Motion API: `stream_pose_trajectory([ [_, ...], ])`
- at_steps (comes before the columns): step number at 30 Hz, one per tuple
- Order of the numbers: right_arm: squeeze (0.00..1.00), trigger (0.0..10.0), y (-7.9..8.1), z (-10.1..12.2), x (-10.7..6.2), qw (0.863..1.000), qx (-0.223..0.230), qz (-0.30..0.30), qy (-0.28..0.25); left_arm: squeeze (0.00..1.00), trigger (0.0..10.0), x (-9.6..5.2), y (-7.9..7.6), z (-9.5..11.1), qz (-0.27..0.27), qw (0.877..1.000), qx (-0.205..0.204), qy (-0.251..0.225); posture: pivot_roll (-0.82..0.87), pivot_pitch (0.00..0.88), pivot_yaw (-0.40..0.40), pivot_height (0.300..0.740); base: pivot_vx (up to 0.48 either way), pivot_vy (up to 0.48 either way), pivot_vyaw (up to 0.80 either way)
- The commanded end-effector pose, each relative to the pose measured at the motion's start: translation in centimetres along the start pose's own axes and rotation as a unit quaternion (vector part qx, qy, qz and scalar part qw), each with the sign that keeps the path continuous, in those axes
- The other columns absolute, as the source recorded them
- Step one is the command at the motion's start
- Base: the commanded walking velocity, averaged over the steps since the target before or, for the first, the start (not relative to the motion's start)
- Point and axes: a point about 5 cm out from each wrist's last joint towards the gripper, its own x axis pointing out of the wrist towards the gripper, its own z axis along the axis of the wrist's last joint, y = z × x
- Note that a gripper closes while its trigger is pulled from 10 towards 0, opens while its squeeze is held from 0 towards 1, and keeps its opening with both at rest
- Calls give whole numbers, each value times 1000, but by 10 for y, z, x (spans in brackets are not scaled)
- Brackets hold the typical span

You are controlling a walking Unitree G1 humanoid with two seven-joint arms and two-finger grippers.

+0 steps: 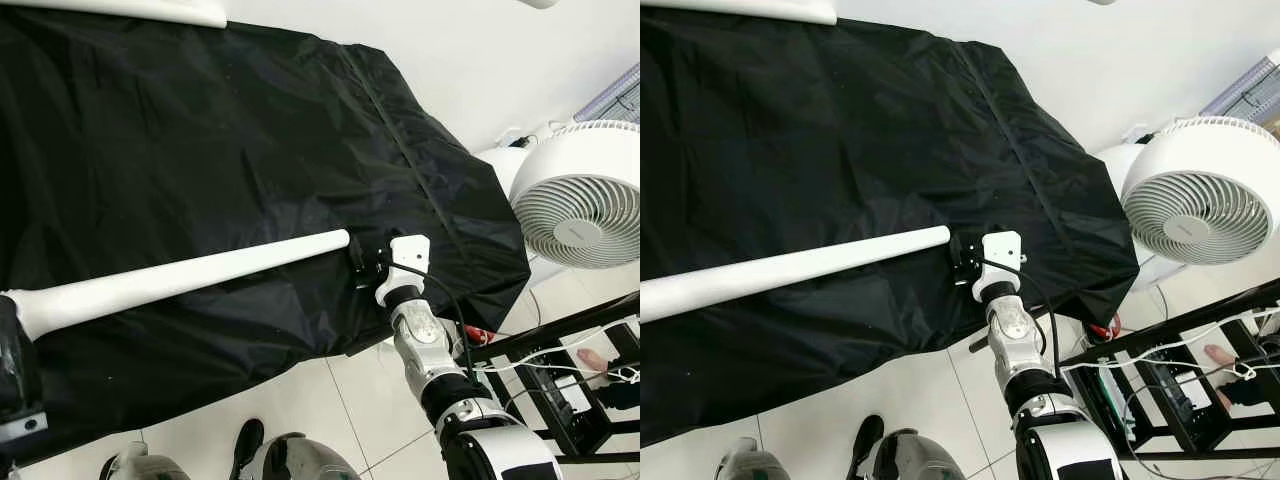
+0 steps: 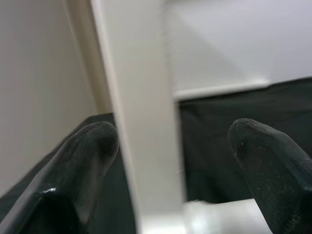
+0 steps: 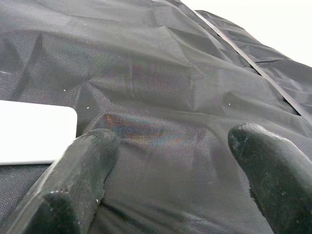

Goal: Building children table

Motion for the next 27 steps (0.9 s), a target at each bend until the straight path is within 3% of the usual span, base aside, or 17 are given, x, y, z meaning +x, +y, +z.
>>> stream_pose_trajectory([
  [1,0,10000,28,-25,-12,995,-1,71,66,0,10000,-11,-6,3,-16,999,-28,29,627,279,-320,740,0,0,0],
  [2,0,10000,28,-25,-12,995,-1,71,66,0,10000,-11,-6,3,-16,999,-28,29,627,279,-320,740,0,0,0],
  [4,0,10000,31,-25,-11,995,0,73,68,0,10000,-15,-22,2,-106,990,-81,48,630,275,-316,740,0,0,0],
  [5,0,10000,31,-25,-11,995,0,73,68,0,10000,-15,-22,2,-106,990,-81,48,630,275,-316,740,0,0,0],
  [6,0,10000,32,-25,-11,995,0,72,68,0,10000,-20,-30,-4,-156,981,-100,63,627,272,-308,740,0,0,0],
  [7,0,10000,32,-25,-11,995,0,72,68,0,10000,-20,-30,-4,-156,981,-100,63,627,272,-308,740,0,0,0],
  [8,0,10000,31,-25,-11,995,0,69,69,0,10000,-26,-38,-12,-208,969,-112,79,615,266,-298,740,0,0,0],
  [11,0,10000,26,-27,-13,996,0,56,71,0,10000,-29,-44,-26,-249,959,-109,77,595,257,-284,740,0,0,0],
  [17,0,10000,20,-28,-15,997,-1,39,70,0,10000,-17,-48,-40,-243,961,-116,66,560,236,-260,740,0,0,0],
  [19,0,10000,11,-28,-18,998,-3,16,63,0,10000,2,-60,-51,-238,962,-130,41,508,204,-226,740,0,0,0],
  [24,0,10000,5,-27,-19,999,-6,1,54,0,10000,15,-68,-54,-237,960,-143,27,489,191,-213,740,0,0,0],
  [26,0,10000,-6,-23,-19,999,-6,-22,42,0,10000,30,-78,-59,-240,956,-167,12,438,158,-168,740,0,0,0],
  [27,0,10000,-6,-23,-19,999,-6,-22,42,0,10000,30,-78,-59,-240,956,-167,12,438,158,-168,740,0,0,0],
])
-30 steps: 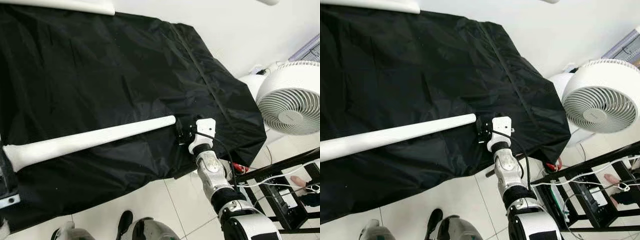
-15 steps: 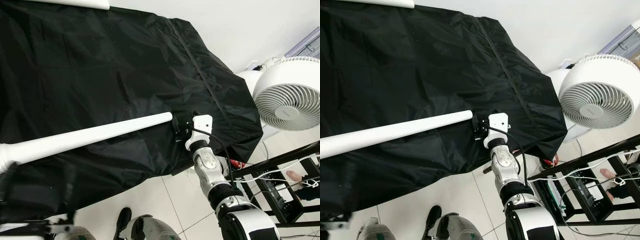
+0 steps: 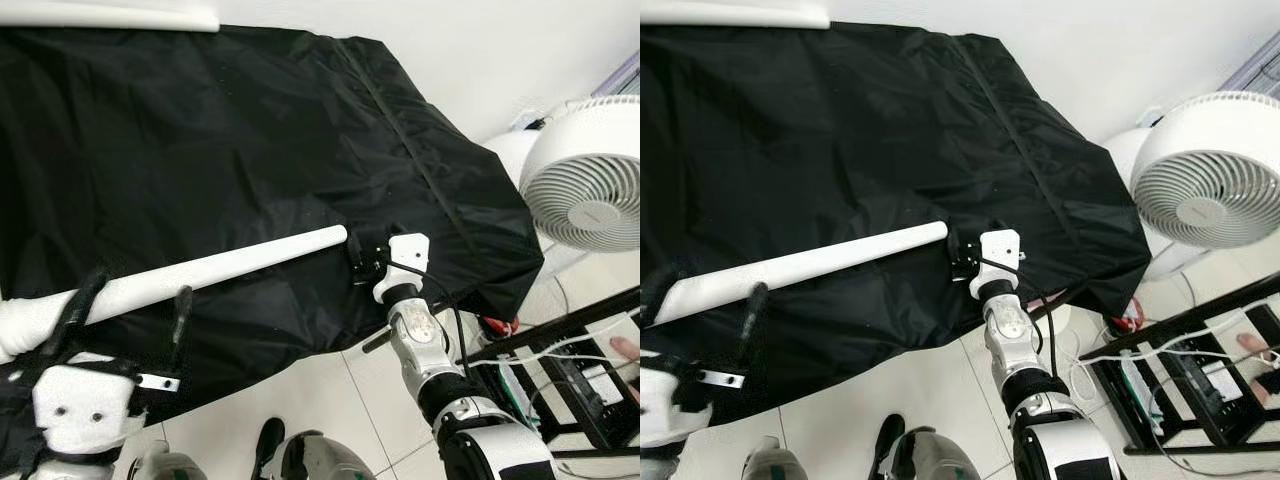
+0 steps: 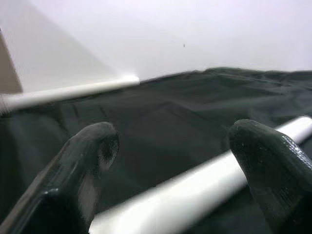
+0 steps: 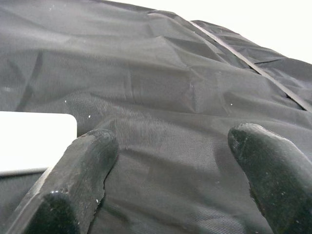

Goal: Building children table

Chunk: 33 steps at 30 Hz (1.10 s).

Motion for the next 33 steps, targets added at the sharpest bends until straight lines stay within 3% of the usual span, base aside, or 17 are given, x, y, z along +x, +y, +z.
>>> stream_pose_trajectory([
  [1,0,10000,0,-24,-16,998,2,-1,59,0,10000,1,-2,-3,2,1000,-17,6,438,158,-168,740,0,0,0],
  [4,0,10000,-10,-16,-15,999,10,-27,31,0,10000,25,-1,-16,-10,999,-49,-7,384,138,-124,740,0,0,0],
  [7,0,10000,-12,-14,-15,999,12,-30,25,0,10000,30,-1,-19,-12,998,-56,-8,384,138,-124,740,0,0,0],
  [10,0,10000,-15,-12,-15,999,15,-41,14,0,10000,48,-1,-36,-6,996,-85,3,323,116,-69,740,0,0,0],
  [12,0,10000,-15,-12,-15,999,15,-41,14,0,10000,48,-1,-36,-6,996,-85,3,323,116,-69,740,0,0,0],
  [13,0,10000,-16,-10,-16,999,14,-44,8,0,10000,58,-3,-45,-5,994,-107,15,306,112,-56,740,0,0,0],
  [14,0,10000,-16,-10,-16,999,14,-44,8,0,10000,58,-3,-45,-5,994,-107,15,306,112,-56,740,0,0,0],
  [16,0,10000,-17,-5,-16,999,14,-47,-10,0,10000,74,-14,-61,-25,991,-124,30,266,92,-35,740,0,0,0],
  [19,0,10000,-18,-2,-17,999,14,-48,-17,0,10000,77,-18,-64,-35,991,-124,31,266,92,-35,740,0,0,0],
  [21,0,10000,-20,20,-12,996,30,-56,-67,0,10000,89,-25,-66,-60,988,-136,31,228,85,-24,740,0,0,0],
  [22,0,10000,-20,20,-12,996,30,-56,-67,0,10000,89,-25,-66,-60,988,-136,31,228,85,-24,740,0,0,0],
  [23,0,10000,-23,40,-11,992,36,-61,-107,0,10000,96,-28,-66,-68,985,-156,33,228,85,-24,740,0,0,0],
  [29,0,10000,-31,52,-13,988,36,-75,-127,0,10000,105,-30,-68,-64,980,-182,45,193,75,-23,740,0,0,0],
  [32,0,10000,-37,48,-17,989,15,-95,-110,0,10000,114,-31,-83,-47,981,-170,78,163,68,-22,740,0,0,0],
  [33,0,10000,-40,38,-20,990,-12,-114,-77,0,10000,120,-32,-99,-26,980,-157,122,131,58,-27,740,0,0,0],
])
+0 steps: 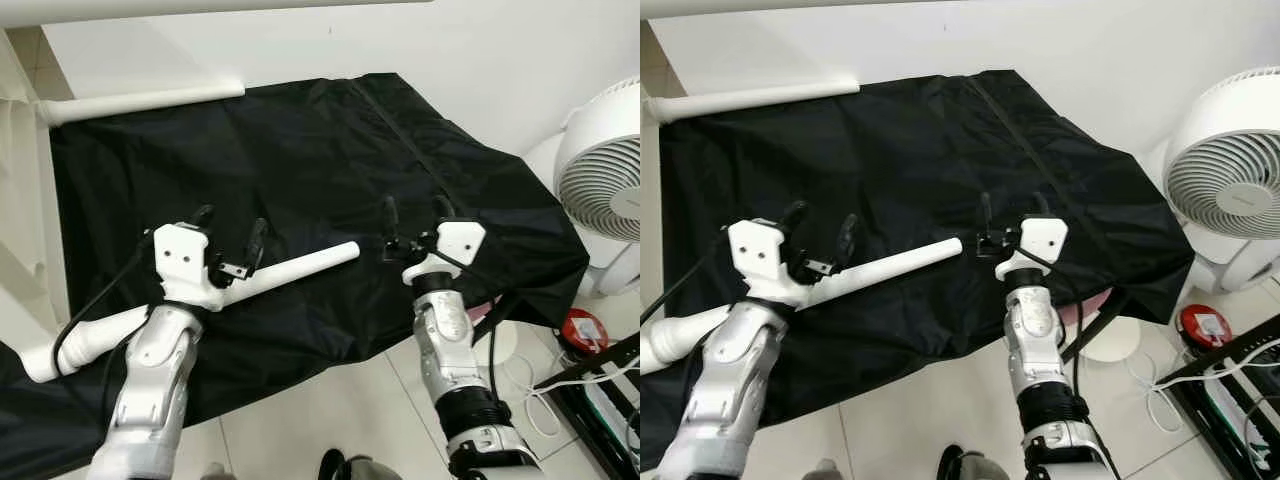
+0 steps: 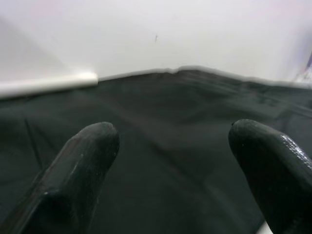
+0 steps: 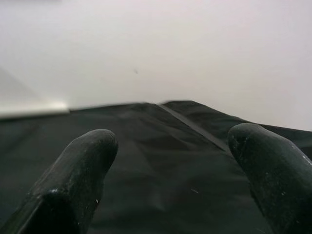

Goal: Building children table

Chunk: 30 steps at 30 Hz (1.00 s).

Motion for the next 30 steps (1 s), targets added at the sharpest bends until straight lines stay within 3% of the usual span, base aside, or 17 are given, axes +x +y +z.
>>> stream_pose_trajectory([
  [1,0,10000,-7,-13,-8,998,-27,-26,44,0,10000,1,7,-20,56,997,-5,52,123,57,-27,740,0,0,0],
  [7,0,10000,-10,-19,-12,995,-55,-42,68,0,10000,11,5,-24,65,996,-25,55,85,42,-33,740,0,0,0],
  [15,0,10000,-12,-24,-22,995,-47,-5,90,0,10000,15,6,-23,114,992,-2,57,102,0,-17,740,0,0,0],
  [30,0,10000,-18,-21,-13,994,-75,11,80,0,10000,23,11,-21,65,996,11,58,84,0,17,740,0,0,0],
])
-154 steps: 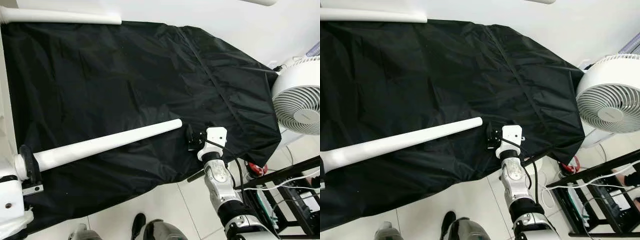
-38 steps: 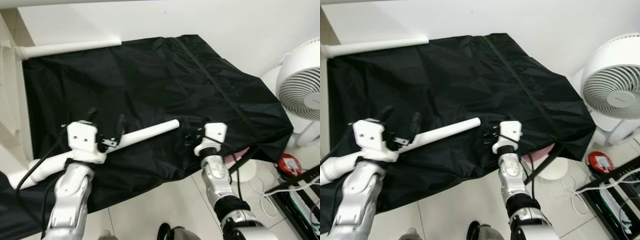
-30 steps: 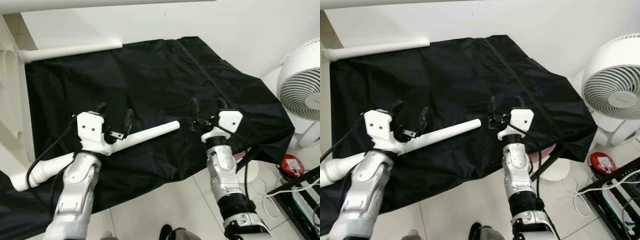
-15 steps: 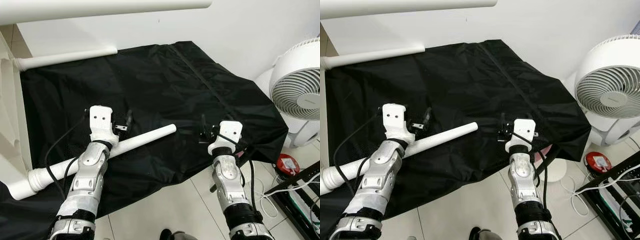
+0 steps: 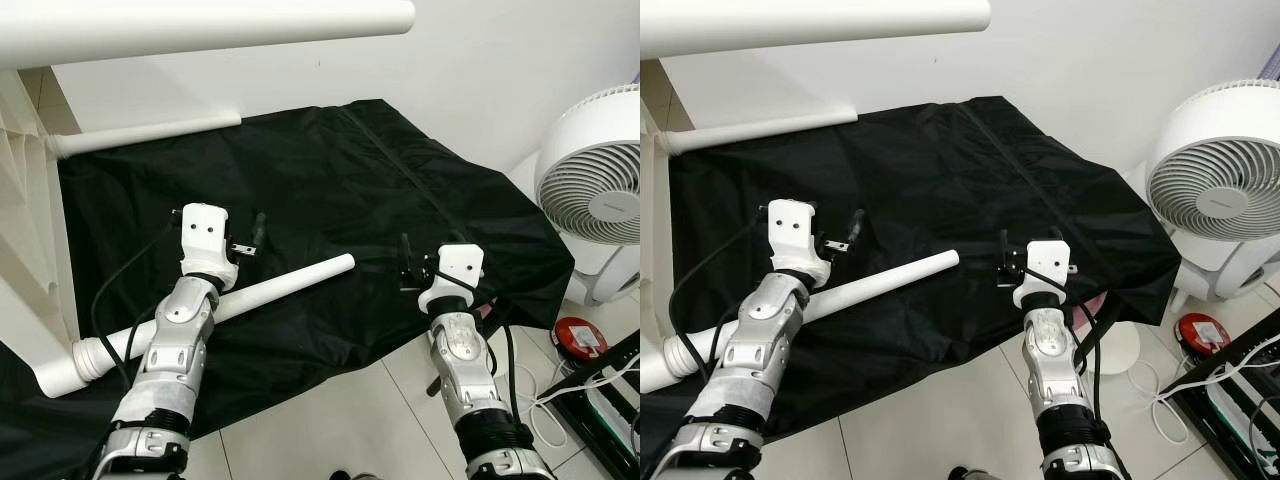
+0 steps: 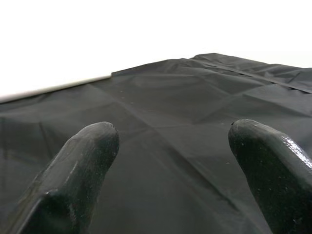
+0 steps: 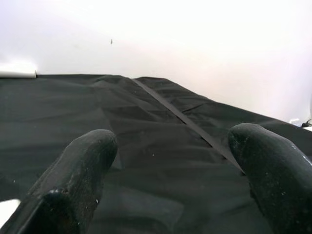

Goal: Building children table

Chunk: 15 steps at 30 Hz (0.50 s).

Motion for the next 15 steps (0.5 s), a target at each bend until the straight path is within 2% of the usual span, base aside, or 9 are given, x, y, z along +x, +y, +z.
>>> stream_pose_trajectory([
  [1,0,10000,-3,-4,2,1000,-8,5,6,0,10000,1,1,-3,13,1000,3,2,84,0,10,740,0,0,0],
  [4,0,10000,-7,-8,8,1000,-2,-5,18,0,10000,4,-1,-11,5,1000,-1,10,86,0,4,740,0,0,0],
  [7,0,10000,-3,-7,11,1000,0,0,19,0,10000,7,-1,-11,12,1000,-1,14,87,0,-11,740,0,0,0],
  [15,0,10000,6,-13,7,999,4,8,35,0,10000,7,0,-11,39,999,-8,9,105,0,-36,740,0,0,0],
])
